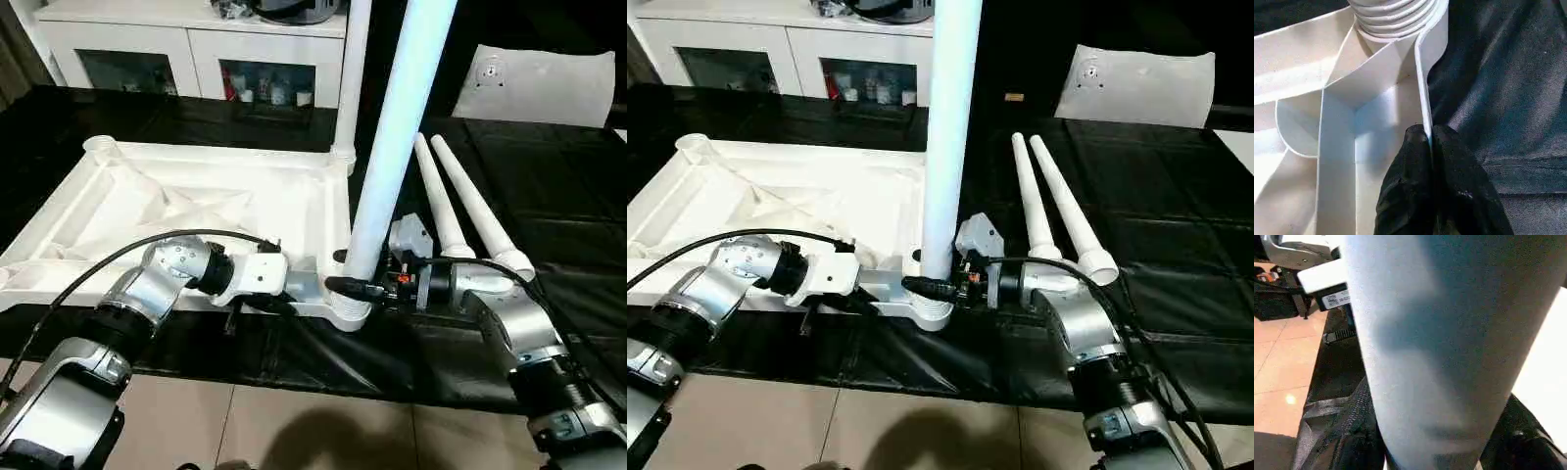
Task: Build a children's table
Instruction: Insert table leg to table base
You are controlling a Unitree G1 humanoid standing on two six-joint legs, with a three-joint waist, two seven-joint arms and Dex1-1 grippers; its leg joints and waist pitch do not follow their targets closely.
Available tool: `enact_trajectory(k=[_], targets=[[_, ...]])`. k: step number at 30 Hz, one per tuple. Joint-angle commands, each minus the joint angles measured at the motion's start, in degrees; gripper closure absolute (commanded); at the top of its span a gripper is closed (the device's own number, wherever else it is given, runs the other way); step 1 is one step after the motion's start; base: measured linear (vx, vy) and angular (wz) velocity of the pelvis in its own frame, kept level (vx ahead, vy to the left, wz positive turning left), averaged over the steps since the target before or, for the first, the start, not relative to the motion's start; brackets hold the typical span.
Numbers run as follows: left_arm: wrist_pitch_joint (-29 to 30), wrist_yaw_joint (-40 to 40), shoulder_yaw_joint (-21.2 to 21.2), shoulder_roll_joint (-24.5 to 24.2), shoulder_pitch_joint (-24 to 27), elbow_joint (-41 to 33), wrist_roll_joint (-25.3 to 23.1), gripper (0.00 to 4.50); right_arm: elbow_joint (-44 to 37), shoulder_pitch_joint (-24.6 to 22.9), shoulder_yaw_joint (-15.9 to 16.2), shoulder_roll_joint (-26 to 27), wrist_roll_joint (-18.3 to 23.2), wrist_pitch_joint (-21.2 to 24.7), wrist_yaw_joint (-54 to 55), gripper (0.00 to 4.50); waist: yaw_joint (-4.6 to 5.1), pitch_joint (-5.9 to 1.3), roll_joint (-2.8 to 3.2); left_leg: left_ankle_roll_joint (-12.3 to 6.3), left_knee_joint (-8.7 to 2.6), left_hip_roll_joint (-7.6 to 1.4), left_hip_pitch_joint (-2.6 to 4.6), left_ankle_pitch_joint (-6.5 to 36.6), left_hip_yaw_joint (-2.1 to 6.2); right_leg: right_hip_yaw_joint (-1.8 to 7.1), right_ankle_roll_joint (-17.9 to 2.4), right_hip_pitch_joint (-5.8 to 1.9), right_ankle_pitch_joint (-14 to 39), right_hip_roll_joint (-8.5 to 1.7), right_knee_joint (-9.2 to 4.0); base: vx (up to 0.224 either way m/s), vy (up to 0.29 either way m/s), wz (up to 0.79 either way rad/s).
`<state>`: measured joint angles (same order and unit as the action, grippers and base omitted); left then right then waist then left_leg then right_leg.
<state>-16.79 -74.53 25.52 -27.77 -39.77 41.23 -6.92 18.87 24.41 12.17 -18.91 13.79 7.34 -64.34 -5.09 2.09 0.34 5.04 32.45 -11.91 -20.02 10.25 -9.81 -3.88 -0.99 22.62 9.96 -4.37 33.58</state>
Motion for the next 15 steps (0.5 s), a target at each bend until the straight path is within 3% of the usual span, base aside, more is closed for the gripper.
enact_trajectory(k=[1,2,7,12,15], targets=[[-1.7,-0.5,1.6,-0.9,-1.3,0.5,-3.3,4.50,1.5,-4.6,6.3,0.7,-1.9,3.9,-2.6,2.62,0.02,-2.82,0.97,-0.83,-3.64,-1.20,0.28,14.5,-0.09,2.32,-12.3,-2.72,9.5,-3.15,-3.14,0.000,0.000,0.00],[-1.7,-0.4,1.6,-1.0,-1.4,0.8,-3.5,4.50,1.0,-5.0,6.5,0.8,-2.0,3.8,-2.4,2.62,0.05,-2.77,0.79,-0.62,-3.77,-1.24,0.28,15.7,-0.02,2.31,-11.7,-2.78,11.3,-3.21,-3.32,0.000,0.000,0.00],[-2.2,0.2,1.7,-1.4,-1.8,1.8,-4.3,4.50,0.1,-5.9,6.9,1.3,-2.5,2.9,-2.1,2.62,0.09,-2.39,1.00,0.00,-4.15,-1.28,0.46,18.7,0.16,2.31,-10.0,-2.43,17.9,-3.34,-4.05,0.000,0.000,0.00],[-1.0,1.5,0.9,-1.8,-1.3,1.7,-4.0,4.50,1.1,-6.6,6.3,2.9,-4.2,1.0,2.1,2.62,0.25,-2.24,0.98,0.56,-4.43,-1.29,0.54,19.9,0.31,2.37,-9.4,-2.34,20.1,-3.44,-4.28,0.000,0.000,0.00],[-0.7,1.4,0.4,-2.2,-0.4,1.0,-3.6,4.50,0.8,-7.3,6.1,3.3,-4.3,0.9,2.6,2.62,0.47,-1.89,0.81,0.82,-4.61,-1.10,1.17,23.3,0.49,2.39,-7.5,-2.08,27.1,-3.58,-5.09,0.000,0.000,0.00]])
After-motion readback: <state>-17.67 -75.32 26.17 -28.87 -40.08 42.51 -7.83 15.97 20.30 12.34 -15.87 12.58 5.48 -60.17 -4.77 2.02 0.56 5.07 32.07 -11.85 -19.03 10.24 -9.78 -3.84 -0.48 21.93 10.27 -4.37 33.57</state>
